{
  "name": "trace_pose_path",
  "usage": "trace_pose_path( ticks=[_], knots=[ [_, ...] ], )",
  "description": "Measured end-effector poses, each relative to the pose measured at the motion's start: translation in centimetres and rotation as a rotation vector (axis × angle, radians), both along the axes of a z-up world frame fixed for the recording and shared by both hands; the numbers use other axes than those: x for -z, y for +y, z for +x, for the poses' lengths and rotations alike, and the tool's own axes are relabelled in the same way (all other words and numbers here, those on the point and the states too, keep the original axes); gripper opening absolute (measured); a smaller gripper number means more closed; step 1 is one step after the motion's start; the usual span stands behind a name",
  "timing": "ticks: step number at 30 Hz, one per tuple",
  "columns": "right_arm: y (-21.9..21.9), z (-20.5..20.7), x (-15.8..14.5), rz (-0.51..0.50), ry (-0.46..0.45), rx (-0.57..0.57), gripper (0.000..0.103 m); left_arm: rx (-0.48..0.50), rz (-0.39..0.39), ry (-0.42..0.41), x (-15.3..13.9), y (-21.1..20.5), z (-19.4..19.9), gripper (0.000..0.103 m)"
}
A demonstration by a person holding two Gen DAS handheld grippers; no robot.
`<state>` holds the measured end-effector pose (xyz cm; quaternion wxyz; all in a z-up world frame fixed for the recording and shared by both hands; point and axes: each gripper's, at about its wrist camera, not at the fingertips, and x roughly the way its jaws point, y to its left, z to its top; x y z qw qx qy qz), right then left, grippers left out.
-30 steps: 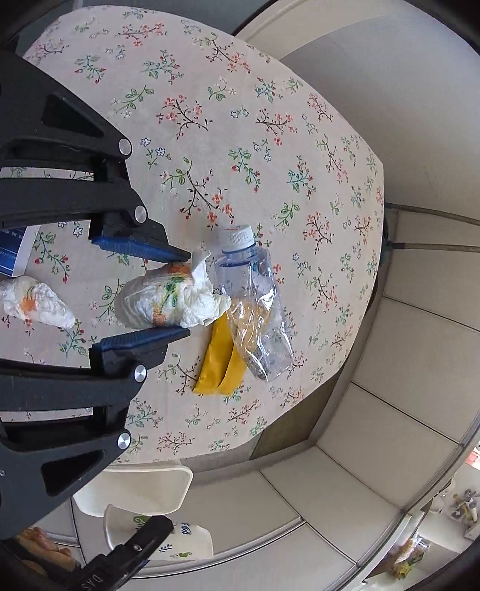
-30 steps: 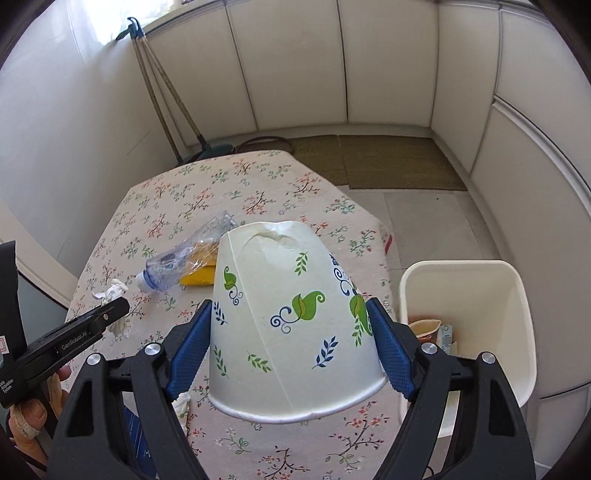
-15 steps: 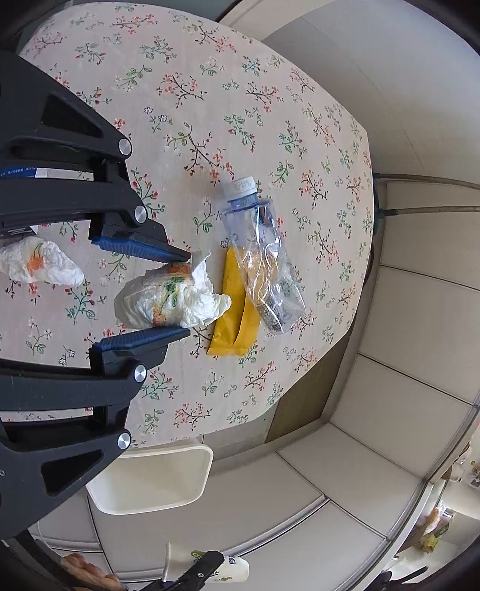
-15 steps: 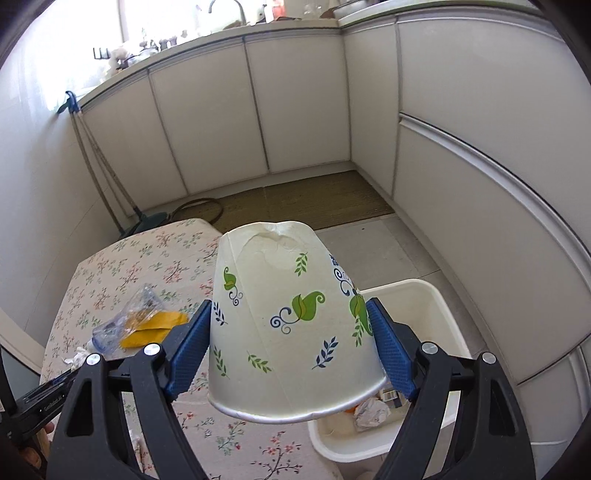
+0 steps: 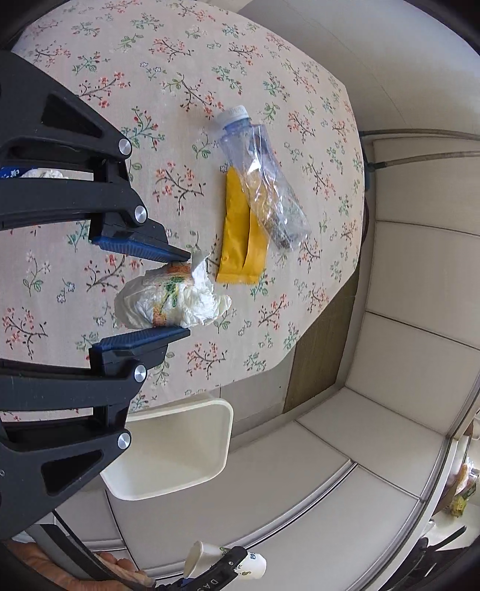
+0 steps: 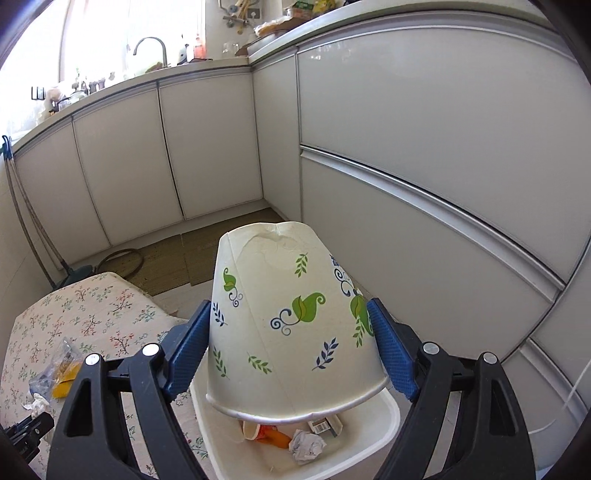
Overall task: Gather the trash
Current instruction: 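Carry both items to the white bin and open the right gripper over it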
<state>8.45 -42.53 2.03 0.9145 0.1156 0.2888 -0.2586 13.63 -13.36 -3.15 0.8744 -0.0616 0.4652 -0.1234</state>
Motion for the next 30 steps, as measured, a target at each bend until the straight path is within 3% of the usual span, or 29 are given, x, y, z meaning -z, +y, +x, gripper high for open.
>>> trace_pose_path(
  ticks=[4,11,30],
  knots=[
    [-1.3,-0.5,0.4,0.001,0.014,0.017,0.082,0.051,0.001,-0.013,-0.4,-3.0,-0.1,0.033],
    [-3.8,-1.9,0.6,-0.007,0.017,0.077,0.096,0.136,-0.004,-0.042,-1.4,-8.0,-0.3,0.033],
    [-13.1,-9.0,1.4,0.129,0.0,0.314,0.096,0.341,-0.022,-0.115,-5.2,-21.6,-0.8,0.033]
  ],
)
